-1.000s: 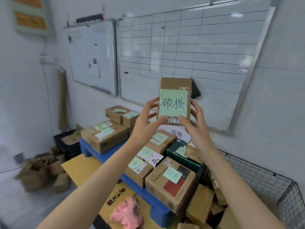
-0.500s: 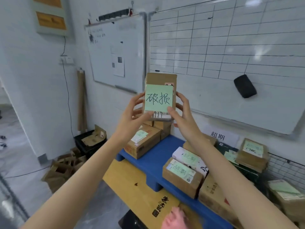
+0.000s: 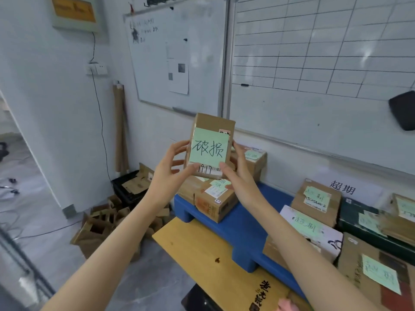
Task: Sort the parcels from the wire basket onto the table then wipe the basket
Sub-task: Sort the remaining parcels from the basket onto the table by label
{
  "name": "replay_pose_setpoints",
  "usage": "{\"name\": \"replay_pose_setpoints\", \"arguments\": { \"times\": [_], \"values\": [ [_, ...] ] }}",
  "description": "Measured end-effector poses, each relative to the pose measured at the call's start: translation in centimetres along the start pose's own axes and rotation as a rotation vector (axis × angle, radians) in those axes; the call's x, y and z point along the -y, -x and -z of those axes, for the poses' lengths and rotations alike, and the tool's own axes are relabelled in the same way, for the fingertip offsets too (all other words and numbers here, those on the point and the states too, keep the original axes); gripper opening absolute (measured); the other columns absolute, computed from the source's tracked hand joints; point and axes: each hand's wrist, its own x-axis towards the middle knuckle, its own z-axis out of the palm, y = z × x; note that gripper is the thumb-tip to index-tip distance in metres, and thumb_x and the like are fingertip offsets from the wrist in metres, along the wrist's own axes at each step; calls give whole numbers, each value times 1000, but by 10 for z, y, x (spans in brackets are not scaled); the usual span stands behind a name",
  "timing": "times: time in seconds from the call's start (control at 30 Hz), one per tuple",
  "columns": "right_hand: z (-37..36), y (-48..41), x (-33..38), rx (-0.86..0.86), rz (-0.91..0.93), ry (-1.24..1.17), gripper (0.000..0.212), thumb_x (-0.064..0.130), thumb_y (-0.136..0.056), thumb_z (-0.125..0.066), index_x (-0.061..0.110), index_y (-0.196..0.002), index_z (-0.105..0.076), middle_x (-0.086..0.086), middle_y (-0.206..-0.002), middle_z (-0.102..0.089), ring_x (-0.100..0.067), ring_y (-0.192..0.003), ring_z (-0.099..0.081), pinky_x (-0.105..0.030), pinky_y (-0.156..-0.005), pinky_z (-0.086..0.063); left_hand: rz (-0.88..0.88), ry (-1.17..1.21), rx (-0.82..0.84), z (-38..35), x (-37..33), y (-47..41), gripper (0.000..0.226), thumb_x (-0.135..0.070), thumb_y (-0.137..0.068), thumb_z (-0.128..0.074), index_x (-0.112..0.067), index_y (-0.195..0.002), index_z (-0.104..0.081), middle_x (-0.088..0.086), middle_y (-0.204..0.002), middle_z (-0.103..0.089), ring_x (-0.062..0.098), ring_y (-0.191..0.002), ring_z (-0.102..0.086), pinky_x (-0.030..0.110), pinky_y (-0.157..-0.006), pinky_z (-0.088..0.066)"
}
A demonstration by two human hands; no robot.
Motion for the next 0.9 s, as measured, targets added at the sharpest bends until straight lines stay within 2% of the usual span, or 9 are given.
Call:
{"name": "replay_pose_setpoints", "arguments": {
  "times": [0.1, 0.27, 0.37, 0.43, 0.5, 0.6, 0.67, 0.77, 0.9],
  "values": [
    [-8, -26, -22, -7, -22, -24, 68, 33, -101, -53, 44, -154, -11, 18, -152, -37, -6, -142, -31, -46, -118, -30, 24, -12, -5, 1, 27, -20, 55, -45, -81, -67, -38, -133, -48, -26, -127, -57, 5, -115, -58, 37, -99, -50],
    [-17, -80, -64, -29, -64, -52, 67, 49, -92, -57, 63, -142, -14, 22, -152, -38, -9, -143, -33, -50, -115, -35, 97, -48, 70, 0, 78, -72, 54, -45, -86, -68, -38, -135, -46, -26, -129, -55, 12, -115, -59, 42, -99, -50],
    [-15, -111, -90, -66, -124, -89, 65, 35, -100, -55, 58, -145, -15, 43, -132, -44, -10, -138, -40, -48, -110, -42, 125, -101, 174, -7, 106, -108, 56, -41, -89, -68, -36, -140, -44, -20, -134, -54, 7, -114, -58, 38, -98, -49],
    [-12, -127, -107, -99, -166, -96, 63, 32, -101, -53, 59, -144, -15, 53, -118, -46, -10, -132, -47, -44, -100, -51, 125, -153, 249, -16, 124, -132, 55, -36, -92, -67, -34, -141, -43, -16, -137, -53, 4, -114, -55, 31, -96, -46],
    [-8, -140, -126, -147, -214, -106, 60, 30, -102, -50, 56, -145, -17, 48, -118, -49, -7, -126, -51, -37, -88, -57, 123, -201, 302, -27, 142, -151, 57, -46, -88, -67, -37, -139, -43, -18, -137, -52, 7, -118, -52, 26, -93, -42],
    [0, -152, -151, -219, -291, -116, 57, 28, -104, -47, 47, -150, -20, 30, -128, -53, 1, -117, -54, -31, -81, -55, 110, -281, 360, -45, 167, -171, 71, -64, -76, -59, -39, -140, -42, -16, -139, -51, 7, -124, -45, 32, -98, -37],
    [6, -156, -167, -267, -355, -132, 53, 26, -104, -45, 46, -149, -23, 31, -124, -53, 9, -106, -56, -28, -76, -55, 95, -325, 387, -55, 183, -178, 70, -64, -77, -58, -38, -141, -43, -14, -139, -50, 9, -126, -41, 33, -101, -35],
    [15, -158, -186, -340, -434, -134, 50, 26, -105, -43, 45, -147, -26, 29, -120, -55, 6, -101, -59, -31, -74, -58, 33, -437, 425, -68, 207, -188, 70, -66, -81, -57, -38, -143, -41, -12, -143, -49, 12, -132, -38, 34, -103, -35],
    [25, -157, -208, -445, -528, -74, 50, 31, -104, -42, 48, -147, -24, 14, -137, -51, -5, -110, -58, -30, -69, -54, -80, -623, 464, -82, 231, -206, 80, -74, -77, -37, -35, -148, -38, -11, -148, -44, 16, -136, -36, 39, -108, -33]
  ]
}}
